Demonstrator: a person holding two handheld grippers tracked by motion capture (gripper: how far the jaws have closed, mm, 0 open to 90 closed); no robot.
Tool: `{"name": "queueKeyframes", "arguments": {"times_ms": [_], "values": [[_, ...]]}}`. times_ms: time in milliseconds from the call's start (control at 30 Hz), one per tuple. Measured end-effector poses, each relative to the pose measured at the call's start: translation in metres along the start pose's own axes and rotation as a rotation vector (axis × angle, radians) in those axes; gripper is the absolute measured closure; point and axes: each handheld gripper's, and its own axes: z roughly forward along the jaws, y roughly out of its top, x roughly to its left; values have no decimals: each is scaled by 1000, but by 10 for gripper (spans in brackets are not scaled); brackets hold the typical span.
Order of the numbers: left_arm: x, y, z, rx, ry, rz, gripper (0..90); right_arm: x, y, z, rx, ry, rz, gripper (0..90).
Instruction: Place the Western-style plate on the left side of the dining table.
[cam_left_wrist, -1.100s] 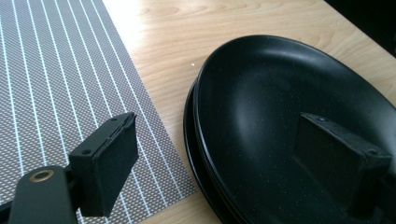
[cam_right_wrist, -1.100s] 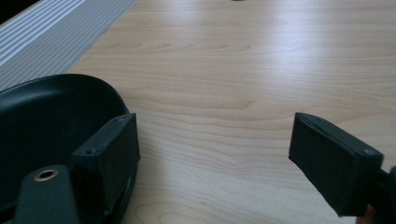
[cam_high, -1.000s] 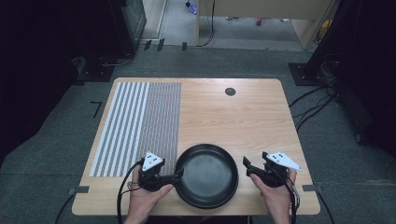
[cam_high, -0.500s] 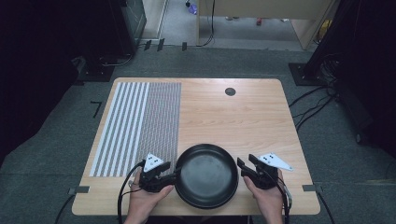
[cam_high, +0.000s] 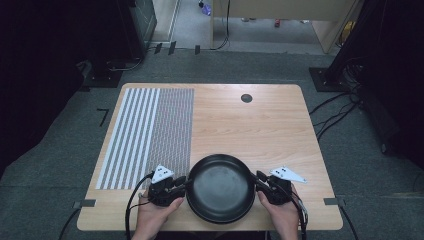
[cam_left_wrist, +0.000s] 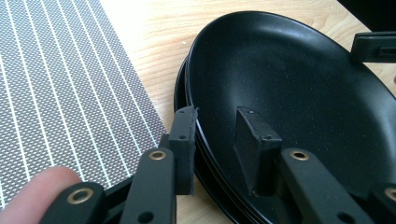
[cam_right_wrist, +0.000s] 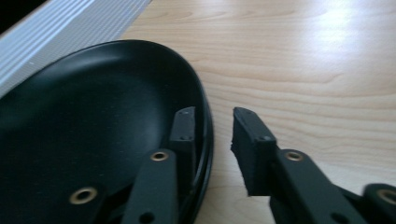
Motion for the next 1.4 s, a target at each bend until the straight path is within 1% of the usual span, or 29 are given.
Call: {"name": "queueKeyframes", "arguments": {"times_ms": [67,100,167,267,400,533,633,733,867,933,1000,1033,1133,1267,1400], "values": [[0,0,1,4,-4,2,707,1,0,-1,5,19,13,778],[0,-1,1,7,-7,2,711,1,0,0,8,18,9,783],[1,-1,2,8,-3,2,731,3,0,1,19,-4,-3,791],[3,-2,1,13,-12,-5,748,4,-1,3,27,6,3,807],[3,-2,2,26,-16,-4,745,6,-2,3,26,-3,5,818],[3,-3,2,35,-20,-4,726,7,-2,2,28,-18,12,811],[4,-4,3,44,-24,-4,723,8,-2,2,33,-21,12,821],[5,-4,4,50,-30,-6,714,7,-2,2,31,-10,16,828],[6,-4,4,55,-38,-16,713,4,-3,2,24,8,41,833],[6,-5,5,62,-41,-18,707,4,-3,2,19,8,38,833],[7,-5,7,86,-63,-24,687,4,-4,2,15,10,42,836],[8,-5,7,82,-64,-27,675,4,-4,2,11,13,44,838],[8,-5,6,87,-75,-29,675,4,-5,3,12,31,59,842],[8,-5,6,89,-76,-29,674,4,-6,4,11,35,76,843],[8,-5,5,92,-75,-30,673,4,-6,4,10,48,92,844]]}}
